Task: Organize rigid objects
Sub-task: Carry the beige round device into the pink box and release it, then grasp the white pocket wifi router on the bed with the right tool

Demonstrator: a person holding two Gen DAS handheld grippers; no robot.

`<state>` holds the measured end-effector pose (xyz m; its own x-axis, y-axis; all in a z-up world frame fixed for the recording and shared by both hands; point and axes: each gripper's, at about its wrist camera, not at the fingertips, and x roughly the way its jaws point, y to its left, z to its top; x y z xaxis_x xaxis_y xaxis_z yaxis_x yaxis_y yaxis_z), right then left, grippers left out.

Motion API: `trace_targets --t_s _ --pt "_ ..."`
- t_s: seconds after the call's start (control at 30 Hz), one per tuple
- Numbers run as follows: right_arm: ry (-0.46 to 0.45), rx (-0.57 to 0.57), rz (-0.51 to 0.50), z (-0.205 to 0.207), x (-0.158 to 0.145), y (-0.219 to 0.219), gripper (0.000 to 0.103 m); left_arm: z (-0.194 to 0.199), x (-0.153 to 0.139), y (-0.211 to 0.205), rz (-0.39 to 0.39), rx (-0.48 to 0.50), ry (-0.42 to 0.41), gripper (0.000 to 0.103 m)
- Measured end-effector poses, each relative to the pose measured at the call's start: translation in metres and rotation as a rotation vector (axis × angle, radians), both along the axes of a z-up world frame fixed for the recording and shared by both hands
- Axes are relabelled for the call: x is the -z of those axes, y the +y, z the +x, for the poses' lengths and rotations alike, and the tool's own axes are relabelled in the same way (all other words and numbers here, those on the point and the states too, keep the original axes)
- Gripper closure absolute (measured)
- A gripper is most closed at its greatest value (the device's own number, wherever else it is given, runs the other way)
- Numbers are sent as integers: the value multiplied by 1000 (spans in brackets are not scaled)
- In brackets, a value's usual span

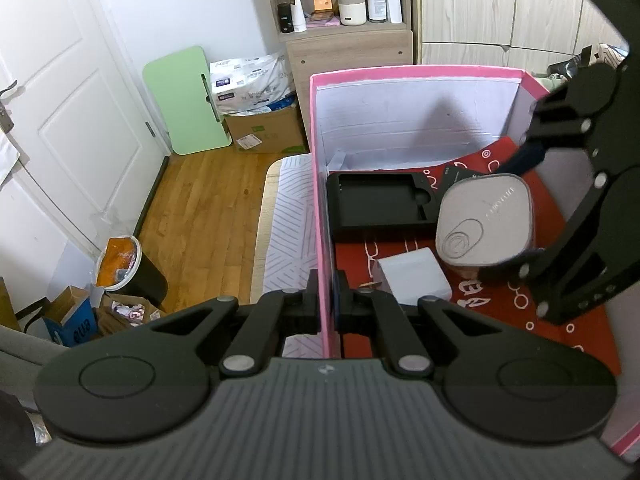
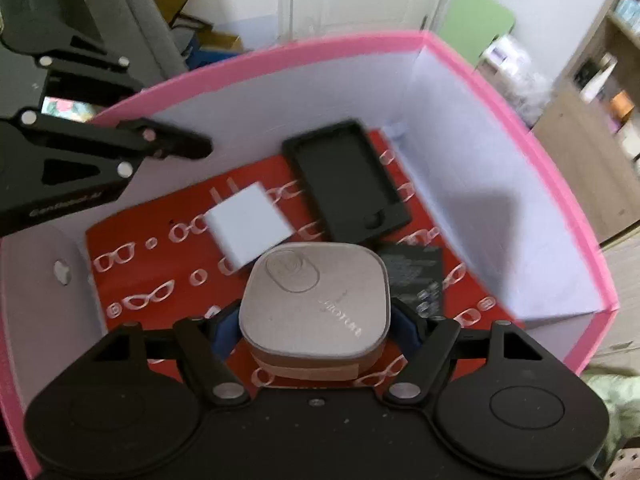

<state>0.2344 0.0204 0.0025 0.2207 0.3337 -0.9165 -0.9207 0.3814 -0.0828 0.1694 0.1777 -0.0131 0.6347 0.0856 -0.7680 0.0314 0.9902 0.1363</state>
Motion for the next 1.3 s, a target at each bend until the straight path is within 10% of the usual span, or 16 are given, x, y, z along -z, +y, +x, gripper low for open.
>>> trace_targets --t_s 0.47,0.77,1.3 --pt "75 268 418 2 -71 -107 22 1 0 -3 11 0 4 98" --pt "-74 494 537 -19 -65 -191 21 2 1 -3 6 -2 3 98" --pt "-93 944 240 -69 34 -283 21 2 2 -4 5 7 1 98"
